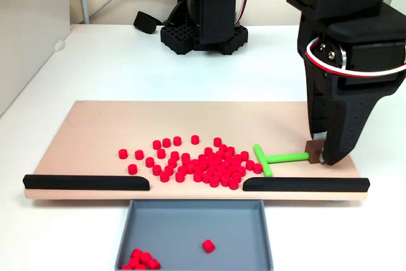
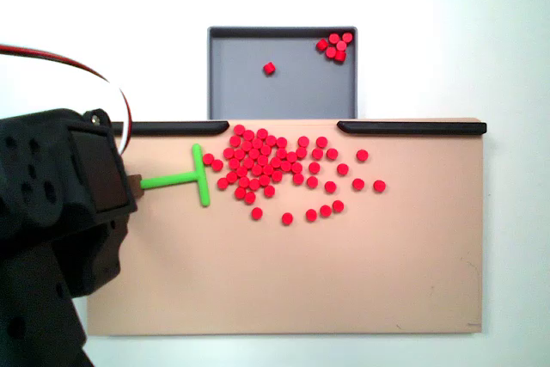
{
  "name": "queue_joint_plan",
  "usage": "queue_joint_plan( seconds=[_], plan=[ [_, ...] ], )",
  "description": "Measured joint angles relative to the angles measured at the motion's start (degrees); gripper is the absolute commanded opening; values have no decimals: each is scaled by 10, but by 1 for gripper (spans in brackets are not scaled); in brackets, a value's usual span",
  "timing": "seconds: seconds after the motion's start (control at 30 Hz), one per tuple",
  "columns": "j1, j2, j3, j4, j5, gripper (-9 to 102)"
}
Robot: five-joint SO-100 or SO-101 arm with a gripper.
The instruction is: Push granules from left to the grey container
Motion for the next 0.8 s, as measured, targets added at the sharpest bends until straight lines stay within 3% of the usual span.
queue_joint_plan(
  seconds=[0.8],
  plan=[
    [24, 0, 0, 1, -5, 0]
  ],
)
